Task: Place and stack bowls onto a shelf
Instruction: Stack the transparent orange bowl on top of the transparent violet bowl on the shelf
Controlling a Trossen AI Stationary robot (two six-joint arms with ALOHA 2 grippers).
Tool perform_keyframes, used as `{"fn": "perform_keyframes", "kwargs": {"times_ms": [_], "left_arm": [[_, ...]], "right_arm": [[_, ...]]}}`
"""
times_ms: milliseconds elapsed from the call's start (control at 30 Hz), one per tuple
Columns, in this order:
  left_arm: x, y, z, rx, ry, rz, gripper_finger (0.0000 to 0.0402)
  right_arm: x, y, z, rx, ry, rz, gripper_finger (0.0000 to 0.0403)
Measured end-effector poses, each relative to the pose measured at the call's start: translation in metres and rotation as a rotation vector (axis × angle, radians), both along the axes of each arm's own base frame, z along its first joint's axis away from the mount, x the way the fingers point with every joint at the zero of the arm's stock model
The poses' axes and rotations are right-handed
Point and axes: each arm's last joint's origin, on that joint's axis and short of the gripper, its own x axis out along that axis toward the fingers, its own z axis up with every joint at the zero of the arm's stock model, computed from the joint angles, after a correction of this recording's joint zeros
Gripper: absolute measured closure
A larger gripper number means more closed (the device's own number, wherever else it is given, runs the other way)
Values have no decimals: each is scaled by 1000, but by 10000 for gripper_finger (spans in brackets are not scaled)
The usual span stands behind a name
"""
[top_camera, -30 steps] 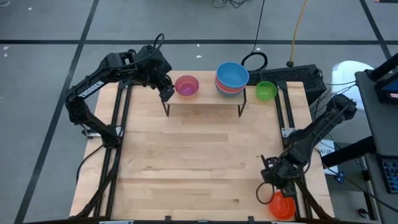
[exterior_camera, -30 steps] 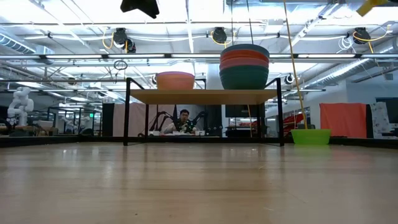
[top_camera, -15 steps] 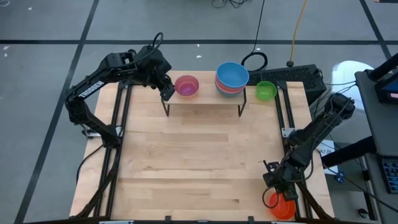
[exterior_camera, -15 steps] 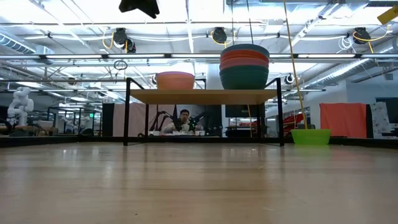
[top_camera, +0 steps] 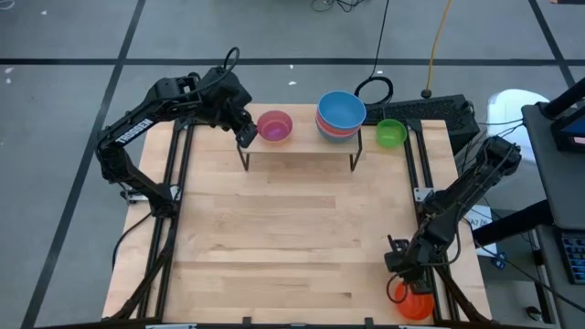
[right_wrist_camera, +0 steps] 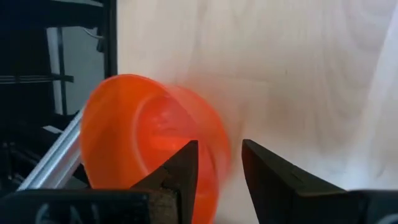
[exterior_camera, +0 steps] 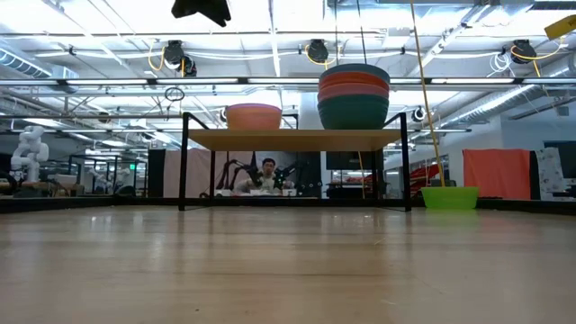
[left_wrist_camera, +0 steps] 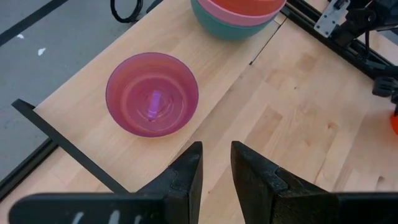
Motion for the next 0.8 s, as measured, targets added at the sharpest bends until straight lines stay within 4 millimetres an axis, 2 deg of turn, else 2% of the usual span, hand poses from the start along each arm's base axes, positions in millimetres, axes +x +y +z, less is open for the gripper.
{"fn": "perform_keyframes", "kwargs": {"times_ms": [467, 567, 700, 800], "left_arm": [[0, 0, 0, 1, 0, -1, 314], [0, 0, 0, 1, 0, -1, 314], [0, 0, 0, 1, 0, -1, 314], [0, 0, 0, 1, 0, -1, 314]], "right_arm": [[-7, -9, -19, -31, 40, -41, 290], [-6, -10, -19, -41, 23, -92, 314], [-4, -8, -18, -18, -6, -90, 384], [-1, -6, -16, 5, -17, -111, 396]]}}
